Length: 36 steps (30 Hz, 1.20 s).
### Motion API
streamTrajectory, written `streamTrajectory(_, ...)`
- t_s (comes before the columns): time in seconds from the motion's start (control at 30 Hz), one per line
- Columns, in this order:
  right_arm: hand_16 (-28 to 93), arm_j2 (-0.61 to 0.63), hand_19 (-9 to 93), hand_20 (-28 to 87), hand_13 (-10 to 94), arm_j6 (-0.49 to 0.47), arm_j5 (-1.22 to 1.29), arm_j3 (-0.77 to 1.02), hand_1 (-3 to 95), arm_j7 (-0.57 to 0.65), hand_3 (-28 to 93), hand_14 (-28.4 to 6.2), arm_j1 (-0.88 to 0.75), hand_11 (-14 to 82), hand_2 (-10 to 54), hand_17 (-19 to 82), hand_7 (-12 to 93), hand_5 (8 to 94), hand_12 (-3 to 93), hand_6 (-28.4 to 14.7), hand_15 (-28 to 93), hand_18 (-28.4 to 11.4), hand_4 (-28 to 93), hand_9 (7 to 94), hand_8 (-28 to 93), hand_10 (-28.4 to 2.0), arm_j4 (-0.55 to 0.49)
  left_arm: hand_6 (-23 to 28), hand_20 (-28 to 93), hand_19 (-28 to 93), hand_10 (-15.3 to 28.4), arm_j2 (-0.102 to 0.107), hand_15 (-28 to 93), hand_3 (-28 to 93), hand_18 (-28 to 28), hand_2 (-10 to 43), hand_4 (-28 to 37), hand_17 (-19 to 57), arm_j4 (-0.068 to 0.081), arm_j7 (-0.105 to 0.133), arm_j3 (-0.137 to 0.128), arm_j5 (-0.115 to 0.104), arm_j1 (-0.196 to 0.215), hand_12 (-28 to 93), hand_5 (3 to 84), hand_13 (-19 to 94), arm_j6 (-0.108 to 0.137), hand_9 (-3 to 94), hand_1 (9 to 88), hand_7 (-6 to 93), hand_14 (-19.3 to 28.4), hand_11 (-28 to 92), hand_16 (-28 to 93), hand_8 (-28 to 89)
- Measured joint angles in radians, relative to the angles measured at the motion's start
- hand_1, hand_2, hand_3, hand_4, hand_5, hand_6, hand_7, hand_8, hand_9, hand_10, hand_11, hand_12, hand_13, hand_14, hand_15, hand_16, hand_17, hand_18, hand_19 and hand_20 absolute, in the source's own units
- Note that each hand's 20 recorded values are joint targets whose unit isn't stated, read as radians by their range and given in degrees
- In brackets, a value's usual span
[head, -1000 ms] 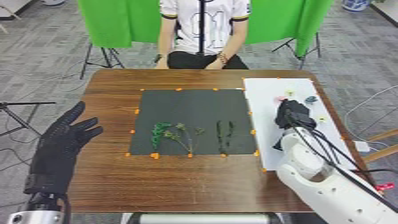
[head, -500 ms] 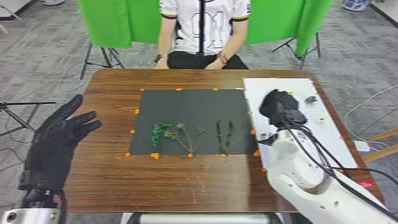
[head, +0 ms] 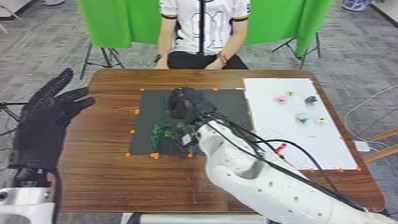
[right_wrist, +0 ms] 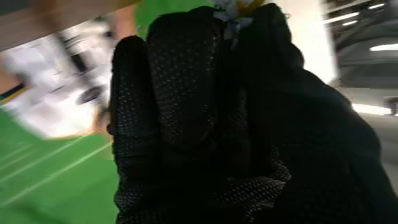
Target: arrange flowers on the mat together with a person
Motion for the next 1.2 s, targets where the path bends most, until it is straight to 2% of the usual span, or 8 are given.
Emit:
streamTrajectory(0.13, 30, -0.065, 93, -12, 82, 0.000, -0.008, -0.095, 63.2, -0.018, 62, 0.1, 0.039, 15.2, -9.5, 47, 31, 76.5, 39.2, 3.8, 49, -12.5, -27, 88.3, 0, -4.1, 0.042, 4.6, 16, 47, 18.7, 0.020, 51, 78, 22.5, 0.9, -28.3, -10.5, 0.005, -0.002, 0.013, 0.000, -0.036, 11, 30.8, 24, 0.000, 33.8, 20.2, 16.0, 26.4, 24, -9, -11)
streamTrajectory(0.3, 29, -0.084, 93, -10, 81, 0.021, -0.002, -0.265, 63.6, 0.003, 60, -0.6, 0.131, 15.5, -9.5, 46, 30, 75.7, 39.0, 3.7, 52, -12.9, -26, 87.3, -1, -4.1, 0.065, 4.6, 16, 47, 18.8, 0.044, 50, 78, 22.5, 0.9, -28.3, -10.5, 0.020, -0.022, 0.062, 0.000, -0.103, 11, 30.9, 24, -0.003, 33.7, 20.4, 15.9, 26.5, 24, -9, -11)
streamTrajectory(0.4, 28, -0.096, 93, -8, 81, 0.024, 0.007, -0.287, 63.4, 0.010, 59, -1.0, 0.150, 15.3, -9.5, 46, 28, 75.6, 38.7, 3.6, 53, -13.1, -26, 87.0, -2, -4.3, 0.086, 4.7, 16, 47, 18.8, 0.057, 50, 78, 22.4, 1.0, -28.3, -10.5, 0.027, -0.030, 0.087, 0.001, -0.138, 11, 30.9, 24, -0.004, 33.8, 20.6, 15.8, 26.4, 24, -9, -11)
streamTrajectory(0.5, 26, -0.107, 92, -6, 80, 0.027, 0.009, -0.290, 62.5, 0.024, 59, -1.4, 0.162, 14.7, -9.5, 45, 25, 74.7, 38.4, 3.6, 54, -13.3, -26, 86.7, -1, -4.7, 0.113, 4.7, 16, 46, 18.7, 0.066, 49, 78, 22.4, 1.0, -28.3, -10.5, 0.031, -0.034, 0.098, 0.001, -0.155, 11, 31.0, 24, -0.006, 33.6, 20.7, 15.6, 26.4, 23, -8, -11)
streamTrajectory(0.67, 22, -0.115, 92, -3, 80, 0.021, -0.019, -0.310, 61.5, 0.076, 57, -2.3, 0.188, 15.0, -9.5, 45, 22, 73.4, 38.2, 3.0, 58, -14.5, -27, 87.0, -2, -5.1, 0.144, 4.7, 16, 46, 18.8, 0.068, 49, 79, 22.3, 0.9, -28.3, -10.5, 0.036, -0.041, 0.106, 0.001, -0.166, 11, 31.0, 24, -0.017, 33.6, 20.7, 15.5, 26.3, 23, -8, -11)
streamTrajectory(0.8, 22, -0.118, 92, -1, 80, -0.026, -0.125, -0.315, 60.9, 0.109, 52, -2.6, 0.198, 15.3, -9.5, 44, 20, 72.3, 38.4, 2.3, 60, -14.9, -26, 87.0, -1, -5.4, 0.161, 4.8, 16, 46, 18.8, 0.067, 48, 78, 22.2, 1.0, -28.3, -10.6, 0.039, -0.043, 0.113, 0.002, -0.174, 11, 31.0, 24, -0.024, 33.6, 21.0, 15.3, 26.3, 23, -8, -11)
streamTrajectory(1.0, 22, -0.119, 92, 0, 78, -0.084, -0.178, -0.314, 56.5, 0.118, 53, -3.0, 0.198, 22.3, -9.5, 43, 18, 67.7, 33.3, 2.2, 61, -15.7, -26, 82.5, -3, -6.8, 0.171, 4.8, 16, 45, 18.9, 0.064, 48, 79, 22.1, 0.9, -28.3, -10.6, 0.042, -0.045, 0.115, 0.003, -0.177, 12, 31.1, 24, -0.032, 33.7, 21.1, 15.4, 26.3, 23, -7, -11)
streamTrajectory(1.2, 21, -0.123, 91, 0, 76, -0.181, -0.172, -0.275, 52.1, 0.107, 56, -3.7, 0.180, 28.7, -9.5, 42, 17, 65.4, 27.4, 2.1, 61, -16.1, -27, 78.3, -12, -8.3, 0.167, 5.0, 16, 46, 18.9, 0.055, 47, 79, 22.7, 0.8, -28.3, -10.4, 0.043, -0.048, 0.115, 0.003, -0.176, 12, 31.2, 24, -0.035, 33.7, 21.2, 15.2, 26.3, 23, -7, -11)
